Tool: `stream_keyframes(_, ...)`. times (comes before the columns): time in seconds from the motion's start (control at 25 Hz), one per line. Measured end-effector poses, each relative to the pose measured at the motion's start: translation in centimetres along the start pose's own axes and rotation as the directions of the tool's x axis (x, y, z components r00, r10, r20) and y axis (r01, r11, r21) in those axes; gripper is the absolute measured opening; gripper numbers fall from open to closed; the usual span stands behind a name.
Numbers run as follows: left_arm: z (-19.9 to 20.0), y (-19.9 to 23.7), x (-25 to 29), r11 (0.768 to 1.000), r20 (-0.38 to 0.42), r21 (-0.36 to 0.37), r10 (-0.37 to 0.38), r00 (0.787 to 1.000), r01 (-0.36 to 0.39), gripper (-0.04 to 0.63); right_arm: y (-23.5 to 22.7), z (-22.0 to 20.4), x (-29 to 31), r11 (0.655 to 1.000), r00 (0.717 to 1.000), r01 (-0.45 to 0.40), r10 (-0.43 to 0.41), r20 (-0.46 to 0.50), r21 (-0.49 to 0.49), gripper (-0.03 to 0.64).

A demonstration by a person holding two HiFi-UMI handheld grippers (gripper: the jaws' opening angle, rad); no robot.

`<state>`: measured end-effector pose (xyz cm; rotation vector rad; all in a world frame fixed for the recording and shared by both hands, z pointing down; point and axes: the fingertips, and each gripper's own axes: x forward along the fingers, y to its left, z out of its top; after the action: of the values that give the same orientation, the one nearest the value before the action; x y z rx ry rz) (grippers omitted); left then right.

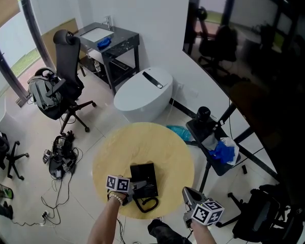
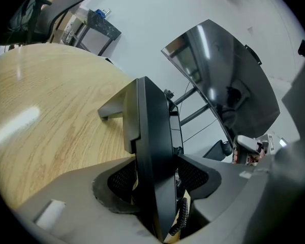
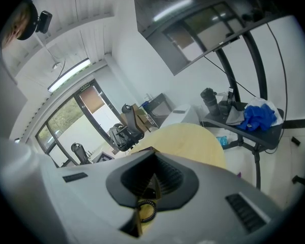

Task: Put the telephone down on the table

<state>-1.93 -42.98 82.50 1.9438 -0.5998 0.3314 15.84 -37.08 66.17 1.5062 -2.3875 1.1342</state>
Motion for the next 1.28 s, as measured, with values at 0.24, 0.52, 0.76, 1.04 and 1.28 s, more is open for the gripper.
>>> stream_keyframes(0.24,-0.5,1.2,-0.3,0.997,0.013,-0.002,0.076,0.997,-0.076,0.334,0.2,0.1,0.1,1.0,1.0,-0.013,0.013,0.0,-0.003,0.003)
stream_keyframes(0.52,0.0,2.1,-0.7,0.983,0.067,0.002,0.183,0.981,-0.184,0.4,0.3,-0.1,0.1,1.0,1.0,-0.022,0.022,-0.003,-0.007,0.003)
stream_keyframes(0.76,1.2,1.2,-5.1,0.979,0.232,-0.103,0.197,0.952,-0.178,0.422,1.3,0.1,0.5,0.999,0.999,-0.04,0.04,-0.004,-0.021,0.003)
stream_keyframes(1.04,2.5,-3.9,-15.2,0.968,0.567,-0.1,0.246,0.786,-0.231,0.224,3.6,1.4,1.0,0.996,0.997,-0.072,0.073,0.021,-0.051,0.003)
stream_keyframes(1.28,-0.7,-6.6,-21.7,0.902,0.593,-0.155,0.411,0.692,-0.403,0.0,6.3,2.4,0.6,0.991,0.994,-0.094,0.099,0.053,-0.094,0.003)
